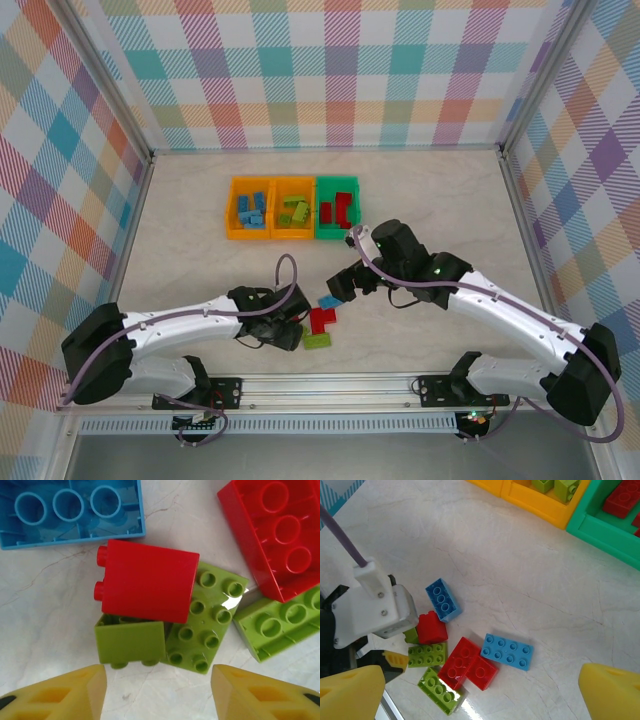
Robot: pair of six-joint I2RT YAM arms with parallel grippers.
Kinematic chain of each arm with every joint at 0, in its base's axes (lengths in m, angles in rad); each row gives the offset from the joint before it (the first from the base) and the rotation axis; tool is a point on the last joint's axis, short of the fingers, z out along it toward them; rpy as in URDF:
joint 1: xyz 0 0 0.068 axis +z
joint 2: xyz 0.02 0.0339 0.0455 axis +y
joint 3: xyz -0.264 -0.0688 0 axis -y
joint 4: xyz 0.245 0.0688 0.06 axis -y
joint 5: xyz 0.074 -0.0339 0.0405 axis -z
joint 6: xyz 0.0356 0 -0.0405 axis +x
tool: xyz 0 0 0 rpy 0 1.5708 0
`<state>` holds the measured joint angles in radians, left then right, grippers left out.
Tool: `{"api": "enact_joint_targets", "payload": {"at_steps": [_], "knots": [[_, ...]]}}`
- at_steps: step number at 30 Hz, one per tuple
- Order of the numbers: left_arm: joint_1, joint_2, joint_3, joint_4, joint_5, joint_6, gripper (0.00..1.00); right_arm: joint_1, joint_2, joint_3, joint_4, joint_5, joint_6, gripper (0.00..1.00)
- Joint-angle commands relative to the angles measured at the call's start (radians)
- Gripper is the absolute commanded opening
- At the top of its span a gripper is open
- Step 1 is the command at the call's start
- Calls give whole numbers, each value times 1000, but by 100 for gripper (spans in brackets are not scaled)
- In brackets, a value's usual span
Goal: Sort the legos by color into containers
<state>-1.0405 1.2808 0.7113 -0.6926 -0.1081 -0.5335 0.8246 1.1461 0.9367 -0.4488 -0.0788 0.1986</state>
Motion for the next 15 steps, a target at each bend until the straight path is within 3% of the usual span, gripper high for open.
{"api": "enact_joint_targets", "payload": {"at_steps": [1,8,12,15], "knots": [[-3,-4,-19,48,-64,-18,51,2,-24,-7,19,-13,17,100],[26,30,-37,56,-122,-22,45,2,-52,-7,14,-15,25,100],[37,26,-56,86,-116,-15,60,2,-63,-13,14,-13,28,100],[40,31,-59,104,-112,-4,62,2,-58,-11,16,-19,33,100]]}}
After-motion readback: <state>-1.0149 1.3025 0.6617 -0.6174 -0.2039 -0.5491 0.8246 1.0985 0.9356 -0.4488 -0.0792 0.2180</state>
